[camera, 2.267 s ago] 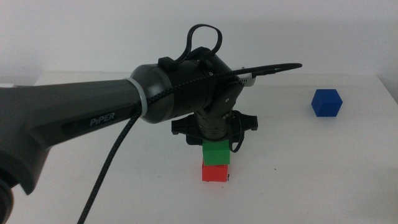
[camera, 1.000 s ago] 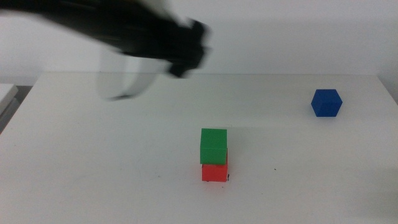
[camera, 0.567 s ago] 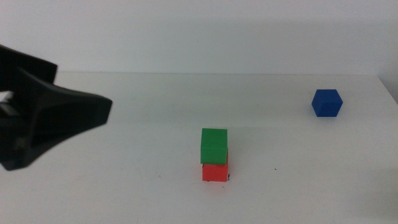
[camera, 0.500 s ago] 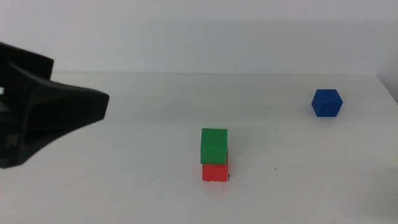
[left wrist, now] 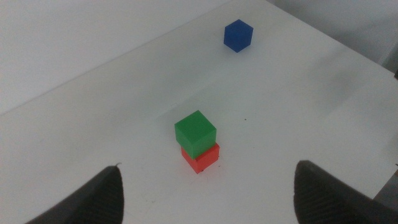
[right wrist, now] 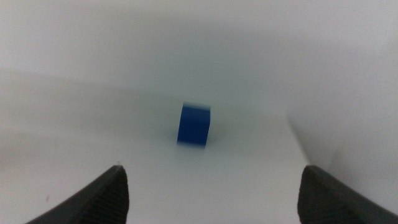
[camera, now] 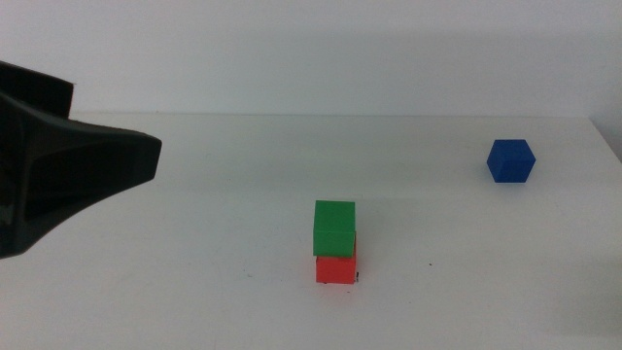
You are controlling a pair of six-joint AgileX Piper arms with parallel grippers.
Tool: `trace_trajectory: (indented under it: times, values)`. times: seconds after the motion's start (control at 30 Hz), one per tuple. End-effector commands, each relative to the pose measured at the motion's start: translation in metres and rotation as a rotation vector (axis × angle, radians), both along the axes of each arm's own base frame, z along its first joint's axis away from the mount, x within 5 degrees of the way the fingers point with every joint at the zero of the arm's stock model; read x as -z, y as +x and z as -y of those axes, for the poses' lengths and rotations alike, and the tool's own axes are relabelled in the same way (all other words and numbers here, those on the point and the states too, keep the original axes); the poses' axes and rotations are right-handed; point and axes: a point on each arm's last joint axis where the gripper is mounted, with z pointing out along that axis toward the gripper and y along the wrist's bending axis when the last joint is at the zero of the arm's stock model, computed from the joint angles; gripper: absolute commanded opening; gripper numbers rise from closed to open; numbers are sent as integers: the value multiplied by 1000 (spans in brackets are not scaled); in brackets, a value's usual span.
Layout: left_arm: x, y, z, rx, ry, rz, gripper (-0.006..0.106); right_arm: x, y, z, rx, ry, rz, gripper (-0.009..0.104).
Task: Stack red cubes first, then green, then blue cubes in a specific spot.
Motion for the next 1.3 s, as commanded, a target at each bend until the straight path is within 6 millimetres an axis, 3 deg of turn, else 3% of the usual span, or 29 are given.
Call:
trace_trajectory:
  times: [0.0,0.23,0.3,0.4,0.53,0.57,0.67,0.9,1.03,1.27]
  values:
    - [-1,0,0,-1,-12,9,94,-6,0,0,-3,-48,81,93]
    - [-1,1,-1,-9,-1,24,94,-22,-1,-2,-21,34,255,93]
    - [-1,2,-2,-14,4,33,94,-23,-2,-1,-13,206,177,93]
    - [-4,3,-1,-22,-9,66,94,-66,10,-2,16,234,-102,93]
    - [-7,5,0,-25,-38,101,94,-113,56,-8,14,293,-419,93]
    - [-8,5,0,-25,-40,106,94,-125,80,-9,14,265,-549,93]
    - [-8,5,0,-25,-42,107,94,-135,122,-10,27,264,-654,93]
    - [-8,5,0,-25,-42,107,94,-120,206,-12,53,287,-810,93]
    - [-8,5,0,-25,-42,107,94,-104,241,-13,64,291,-872,93]
    - [-8,5,0,-25,-42,107,94,-88,319,-10,36,130,-960,93]
